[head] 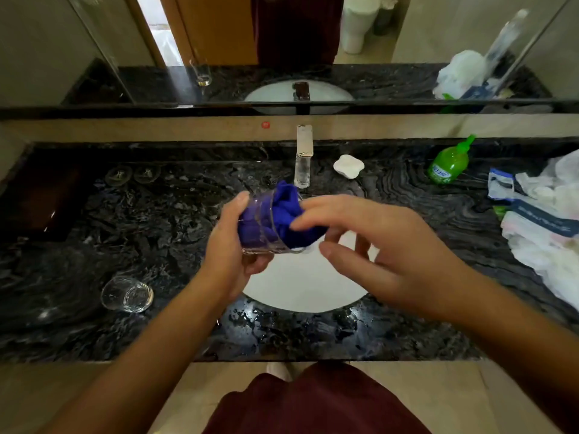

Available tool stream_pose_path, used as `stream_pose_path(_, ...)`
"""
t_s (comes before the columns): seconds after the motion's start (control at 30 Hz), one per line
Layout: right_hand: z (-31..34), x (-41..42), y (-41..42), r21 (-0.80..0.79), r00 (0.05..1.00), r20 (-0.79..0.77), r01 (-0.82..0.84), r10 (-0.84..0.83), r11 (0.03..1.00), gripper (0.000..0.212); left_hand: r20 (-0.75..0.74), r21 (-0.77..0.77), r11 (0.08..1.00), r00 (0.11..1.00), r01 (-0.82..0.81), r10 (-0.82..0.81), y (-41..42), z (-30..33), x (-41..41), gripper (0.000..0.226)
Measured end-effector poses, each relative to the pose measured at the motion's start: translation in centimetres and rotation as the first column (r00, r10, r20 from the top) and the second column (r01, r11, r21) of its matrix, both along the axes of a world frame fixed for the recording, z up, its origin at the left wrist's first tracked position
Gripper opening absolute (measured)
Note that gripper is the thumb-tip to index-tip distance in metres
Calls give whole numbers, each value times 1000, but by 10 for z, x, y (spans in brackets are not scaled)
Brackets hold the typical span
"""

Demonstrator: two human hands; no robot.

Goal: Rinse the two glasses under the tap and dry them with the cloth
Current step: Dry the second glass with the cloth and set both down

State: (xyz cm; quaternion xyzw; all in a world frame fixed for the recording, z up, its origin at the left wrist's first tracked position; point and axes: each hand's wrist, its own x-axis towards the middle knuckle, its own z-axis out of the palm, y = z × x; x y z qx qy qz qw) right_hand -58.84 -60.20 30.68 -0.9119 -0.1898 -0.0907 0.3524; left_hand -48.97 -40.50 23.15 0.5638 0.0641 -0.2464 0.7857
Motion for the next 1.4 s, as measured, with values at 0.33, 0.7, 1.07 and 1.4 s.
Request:
stream_pose_path(0.33,26,34,-3,-614,885,232,-189,404,767,23,-233,-412,681,653,605,-721,-1,9,-16,63)
stream_pose_path(0.7,14,35,15,-435,944,329,168,-17,885,45,88,-158,953,965,259,-248,-6,33,-18,57)
stream_pose_path(1.07,-29,22,18,505,757,-654,427,9,750,29,743,208,978,654,-21,-144,11,10,-4,19)
stream_pose_path(1.4,-67,25,-10,703,681,-702,710,209,47,10,56,-96,979,981,-182,188,20,-6,-5,45)
